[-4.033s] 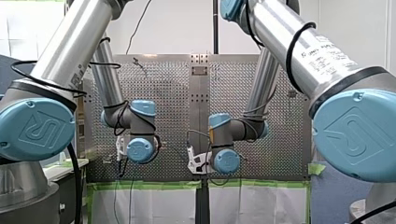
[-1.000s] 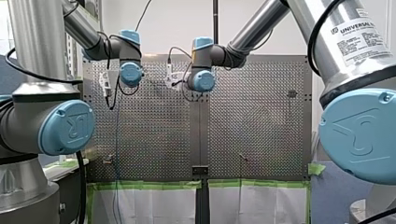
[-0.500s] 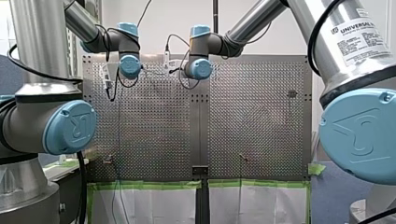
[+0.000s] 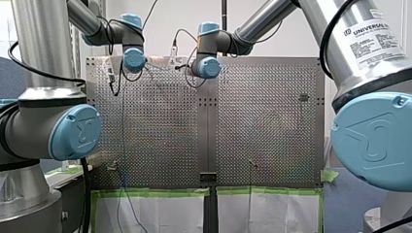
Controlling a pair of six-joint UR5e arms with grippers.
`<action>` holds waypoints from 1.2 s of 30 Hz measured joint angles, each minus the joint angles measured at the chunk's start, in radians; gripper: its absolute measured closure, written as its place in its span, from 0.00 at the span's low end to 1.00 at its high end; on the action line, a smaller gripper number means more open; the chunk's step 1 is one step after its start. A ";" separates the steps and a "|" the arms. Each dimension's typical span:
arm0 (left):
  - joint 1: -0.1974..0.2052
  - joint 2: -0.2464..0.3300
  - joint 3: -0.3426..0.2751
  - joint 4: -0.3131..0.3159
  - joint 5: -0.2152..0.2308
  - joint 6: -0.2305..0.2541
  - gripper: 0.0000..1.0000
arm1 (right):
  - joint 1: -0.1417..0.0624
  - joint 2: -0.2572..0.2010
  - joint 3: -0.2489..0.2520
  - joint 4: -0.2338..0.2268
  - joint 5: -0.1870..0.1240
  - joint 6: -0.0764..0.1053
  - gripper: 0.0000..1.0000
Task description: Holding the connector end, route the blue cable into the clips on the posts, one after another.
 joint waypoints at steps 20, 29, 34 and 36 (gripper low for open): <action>0.039 0.002 0.034 -0.039 0.098 -0.002 1.00 | 0.015 0.074 -0.149 0.063 -0.029 0.067 1.00; 0.073 0.001 0.039 -0.040 0.111 -0.004 1.00 | 0.005 0.077 -0.186 0.071 -0.030 0.101 1.00; 0.092 -0.012 0.051 -0.041 0.130 -0.008 1.00 | 0.000 0.083 -0.194 0.072 -0.034 0.114 1.00; 0.098 -0.018 0.056 -0.042 0.137 -0.008 1.00 | 0.000 0.092 -0.199 0.075 -0.036 0.117 1.00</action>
